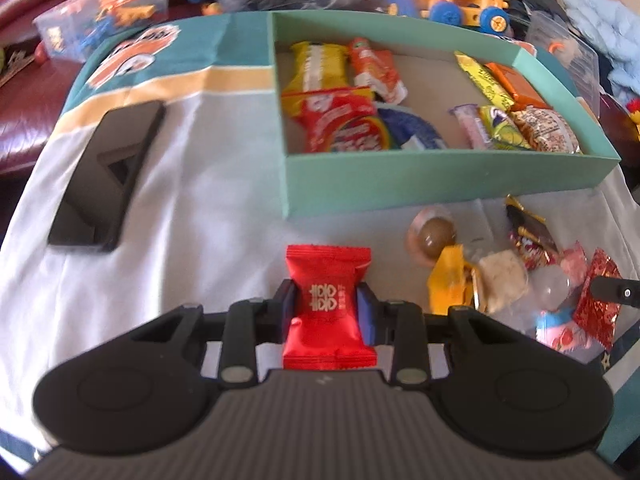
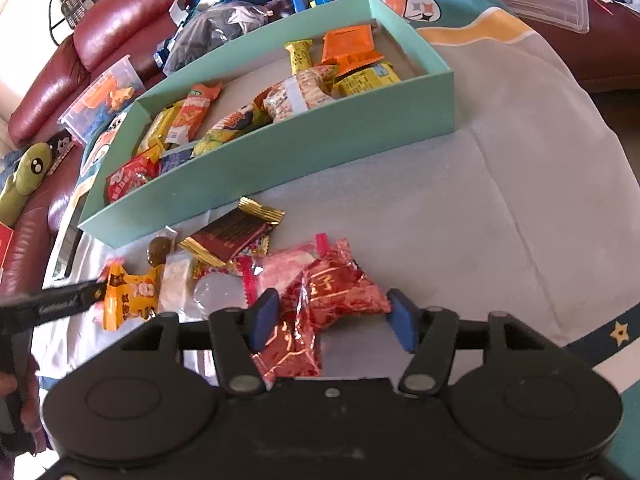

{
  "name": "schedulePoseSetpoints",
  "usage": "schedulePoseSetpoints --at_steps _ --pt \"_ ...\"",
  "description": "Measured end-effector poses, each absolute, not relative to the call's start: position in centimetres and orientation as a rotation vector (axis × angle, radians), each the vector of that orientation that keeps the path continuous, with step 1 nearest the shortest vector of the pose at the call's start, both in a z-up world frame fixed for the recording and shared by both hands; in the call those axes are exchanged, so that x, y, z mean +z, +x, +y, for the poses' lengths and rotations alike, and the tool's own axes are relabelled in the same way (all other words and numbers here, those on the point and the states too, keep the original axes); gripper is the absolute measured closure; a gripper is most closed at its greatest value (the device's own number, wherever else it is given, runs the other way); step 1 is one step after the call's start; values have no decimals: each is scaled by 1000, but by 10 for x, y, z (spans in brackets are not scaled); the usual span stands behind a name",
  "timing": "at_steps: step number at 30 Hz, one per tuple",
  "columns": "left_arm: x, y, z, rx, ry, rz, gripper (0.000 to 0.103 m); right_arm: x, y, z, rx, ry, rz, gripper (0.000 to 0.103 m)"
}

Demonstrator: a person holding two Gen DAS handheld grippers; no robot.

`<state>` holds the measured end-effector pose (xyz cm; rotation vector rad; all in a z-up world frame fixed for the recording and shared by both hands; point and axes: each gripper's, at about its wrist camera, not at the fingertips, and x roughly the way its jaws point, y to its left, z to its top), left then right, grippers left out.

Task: Organize snacks
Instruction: 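Grasp the red square candy with the left tool while the right tool grasps the red foil candy, then carry both red candies into the teal tray and open both tools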

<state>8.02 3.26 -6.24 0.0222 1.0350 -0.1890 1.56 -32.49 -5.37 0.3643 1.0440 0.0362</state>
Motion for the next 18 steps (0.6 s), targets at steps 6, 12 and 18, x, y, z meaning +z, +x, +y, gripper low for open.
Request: schedulePoseSetpoints --at_steps 6,12,18 --pt "-63 78 28 -183 75 1020 69 -49 16 -314 83 335 1018 69" --pt "-56 72 36 -188 6 1015 73 -29 14 -321 85 334 965 74" --pt "-34 64 44 -211 -25 1001 73 -8 18 -333 74 346 902 74"
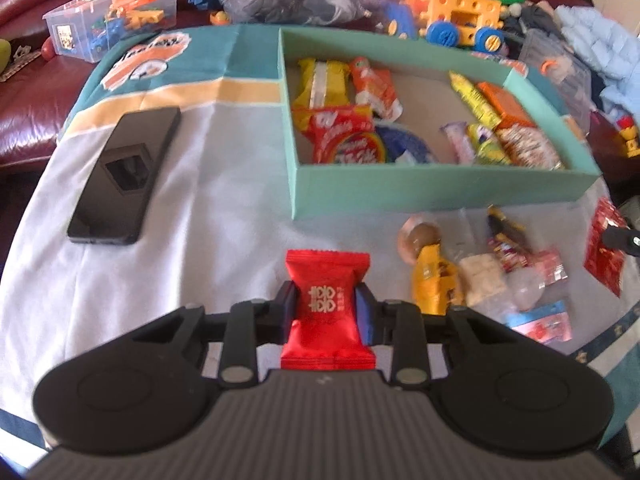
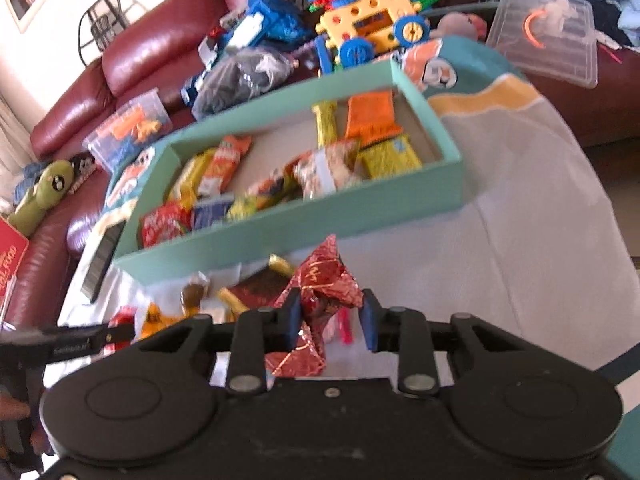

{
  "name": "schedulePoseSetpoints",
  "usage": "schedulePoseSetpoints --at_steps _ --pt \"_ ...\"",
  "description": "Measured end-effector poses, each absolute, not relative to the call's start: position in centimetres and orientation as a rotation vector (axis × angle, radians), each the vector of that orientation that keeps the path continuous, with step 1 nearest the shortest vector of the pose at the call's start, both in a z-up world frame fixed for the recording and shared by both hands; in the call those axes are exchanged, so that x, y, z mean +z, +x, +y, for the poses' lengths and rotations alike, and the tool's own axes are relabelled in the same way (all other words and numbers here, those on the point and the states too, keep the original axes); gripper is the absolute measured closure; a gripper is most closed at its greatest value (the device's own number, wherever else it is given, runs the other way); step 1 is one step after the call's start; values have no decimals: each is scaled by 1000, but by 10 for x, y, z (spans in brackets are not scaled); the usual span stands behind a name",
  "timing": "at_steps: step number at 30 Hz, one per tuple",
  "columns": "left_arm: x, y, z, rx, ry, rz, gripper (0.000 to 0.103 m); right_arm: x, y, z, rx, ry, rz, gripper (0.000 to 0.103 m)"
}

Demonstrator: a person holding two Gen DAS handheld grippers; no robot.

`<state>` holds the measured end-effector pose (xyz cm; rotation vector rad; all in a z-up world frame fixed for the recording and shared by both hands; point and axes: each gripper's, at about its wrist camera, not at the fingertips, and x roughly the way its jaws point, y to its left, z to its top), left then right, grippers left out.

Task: Organize snacks
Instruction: 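Carry both red candies into the teal tray and open both tools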

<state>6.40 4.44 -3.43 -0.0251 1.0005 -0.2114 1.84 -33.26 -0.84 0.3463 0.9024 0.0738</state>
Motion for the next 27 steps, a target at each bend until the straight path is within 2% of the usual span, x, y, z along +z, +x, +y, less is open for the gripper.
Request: schedulePoseSetpoints --at_steps 12,21,27 --pt "28 131 -7 -351 -15 865 73 30 103 -342 102 316 792 74" --pt "10 236 -65 -387 29 891 73 17 218 -321 156 302 828 74" --pt "-4 281 -81 -375 41 896 73 -2 273 -310 153 303 851 74"
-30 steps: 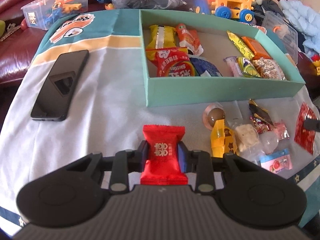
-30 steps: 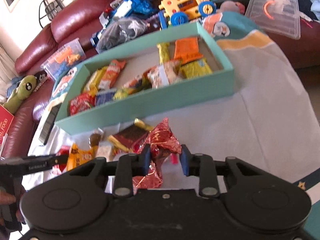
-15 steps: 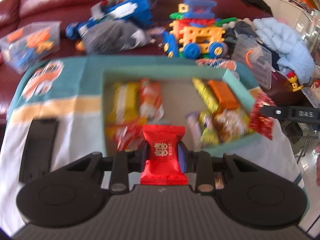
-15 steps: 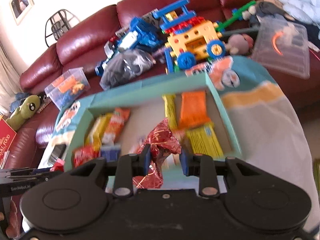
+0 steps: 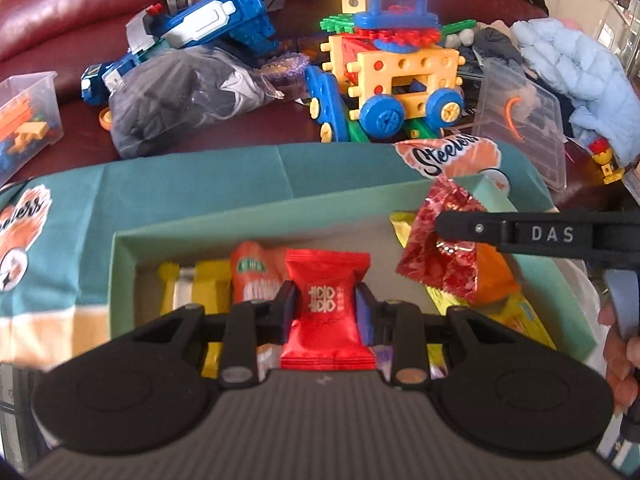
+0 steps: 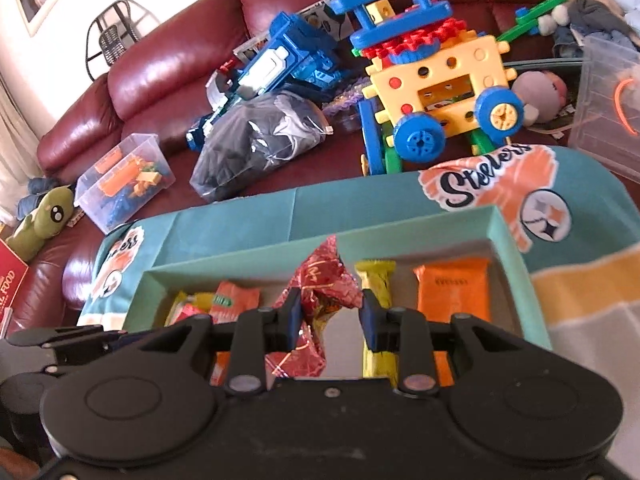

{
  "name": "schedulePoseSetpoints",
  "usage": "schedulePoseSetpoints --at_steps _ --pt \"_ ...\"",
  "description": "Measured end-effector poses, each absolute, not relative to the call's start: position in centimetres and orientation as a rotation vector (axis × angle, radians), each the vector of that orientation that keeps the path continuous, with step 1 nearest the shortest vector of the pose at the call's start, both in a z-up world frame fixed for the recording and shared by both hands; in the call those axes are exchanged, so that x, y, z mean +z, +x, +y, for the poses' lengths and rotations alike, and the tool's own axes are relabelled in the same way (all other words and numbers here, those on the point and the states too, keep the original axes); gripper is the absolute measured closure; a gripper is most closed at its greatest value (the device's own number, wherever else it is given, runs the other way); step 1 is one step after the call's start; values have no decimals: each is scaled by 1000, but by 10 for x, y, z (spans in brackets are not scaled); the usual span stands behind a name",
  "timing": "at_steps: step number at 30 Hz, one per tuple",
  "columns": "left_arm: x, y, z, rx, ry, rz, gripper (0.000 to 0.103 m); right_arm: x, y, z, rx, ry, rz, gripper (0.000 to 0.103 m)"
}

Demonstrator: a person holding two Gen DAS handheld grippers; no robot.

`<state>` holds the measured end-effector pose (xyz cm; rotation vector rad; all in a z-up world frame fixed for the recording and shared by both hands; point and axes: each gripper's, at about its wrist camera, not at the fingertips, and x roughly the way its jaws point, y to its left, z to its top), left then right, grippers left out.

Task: Organize snacks
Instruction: 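Carry both red candies into the teal tray and open both tools, then grasp the yellow chocolate pack with the left tool while the right tool reaches the pink packet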

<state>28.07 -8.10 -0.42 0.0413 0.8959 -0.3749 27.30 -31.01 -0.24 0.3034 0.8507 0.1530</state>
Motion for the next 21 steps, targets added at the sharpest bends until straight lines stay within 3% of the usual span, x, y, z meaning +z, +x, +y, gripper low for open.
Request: schedulePoseSetpoints --at_steps 4,5,6,7,8,13,21 --pt "-9 298 -88 -359 56 892 70 -12 291 -306 155 307 848 69" --pt "-10 300 -89 -340 63 885 55 -12 294 -305 156 311 847 68" --pt "-10 300 -88 -314 67 882 41 -13 296 -305 155 315 849 57" --pt "-10 299 -87 -297 63 878 20 -14 299 -305 153 321 854 39" --pt "-9 297 -84 -286 54 863 13 -14 300 -305 146 328 852 33" --pt "-6 284 -73 -278 29 877 6 -11 285 -309 136 334 833 13" --pt "12 226 -60 -310 30 859 0 6 232 -317 149 349 819 6"
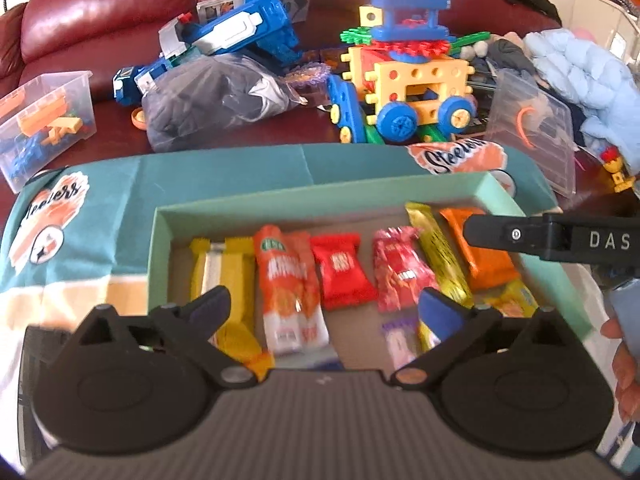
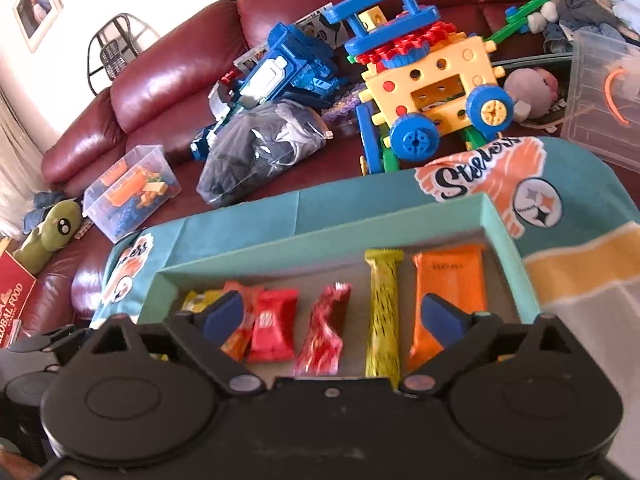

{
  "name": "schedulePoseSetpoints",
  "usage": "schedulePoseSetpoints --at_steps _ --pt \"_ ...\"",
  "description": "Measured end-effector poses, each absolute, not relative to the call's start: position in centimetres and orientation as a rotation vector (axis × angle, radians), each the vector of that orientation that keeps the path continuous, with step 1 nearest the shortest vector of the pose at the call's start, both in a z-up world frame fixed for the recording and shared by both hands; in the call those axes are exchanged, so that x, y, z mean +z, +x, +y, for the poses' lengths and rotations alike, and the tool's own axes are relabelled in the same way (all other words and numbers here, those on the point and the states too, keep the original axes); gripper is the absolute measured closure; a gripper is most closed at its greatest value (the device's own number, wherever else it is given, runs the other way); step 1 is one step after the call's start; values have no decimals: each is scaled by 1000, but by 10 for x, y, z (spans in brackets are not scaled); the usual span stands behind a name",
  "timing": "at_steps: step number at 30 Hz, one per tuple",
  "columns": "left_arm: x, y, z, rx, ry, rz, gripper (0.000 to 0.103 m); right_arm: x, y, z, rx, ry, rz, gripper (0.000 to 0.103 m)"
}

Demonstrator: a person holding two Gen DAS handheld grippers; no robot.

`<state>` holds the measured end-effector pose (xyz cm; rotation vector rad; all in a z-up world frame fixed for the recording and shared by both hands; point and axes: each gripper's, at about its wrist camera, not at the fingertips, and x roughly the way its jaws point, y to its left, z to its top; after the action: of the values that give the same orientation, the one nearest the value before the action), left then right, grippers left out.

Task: Organize snacks
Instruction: 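Grasp the yellow chocolate pack with the left tool while the right tool reaches the pink packet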

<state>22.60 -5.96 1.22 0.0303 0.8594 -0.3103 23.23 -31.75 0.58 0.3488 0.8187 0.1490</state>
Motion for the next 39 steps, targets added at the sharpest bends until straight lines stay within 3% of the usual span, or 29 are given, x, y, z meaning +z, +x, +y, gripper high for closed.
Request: schedulePoseSetpoints --at_steps 14,17,19,21,22,39 --pt "-1 106 -33 -374 85 913 1 6 110 -329 183 369 852 3" --pt "-19 102 -31 -358 91 960 7 -4 94 -324 183 337 868 20" --pt "-29 102 -30 -343 95 981 9 -12 88 -317 172 302 893 47" --pt "-37 103 -29 -331 109 996 12 -23 87 -310 193 297 937 60" --pt "-40 104 -28 -326 113 1004 14 -27 88 -307 202 297 953 62" --pt "-63 76 8 -311 160 1075 12 -51 60 -302 315 287 1123 61"
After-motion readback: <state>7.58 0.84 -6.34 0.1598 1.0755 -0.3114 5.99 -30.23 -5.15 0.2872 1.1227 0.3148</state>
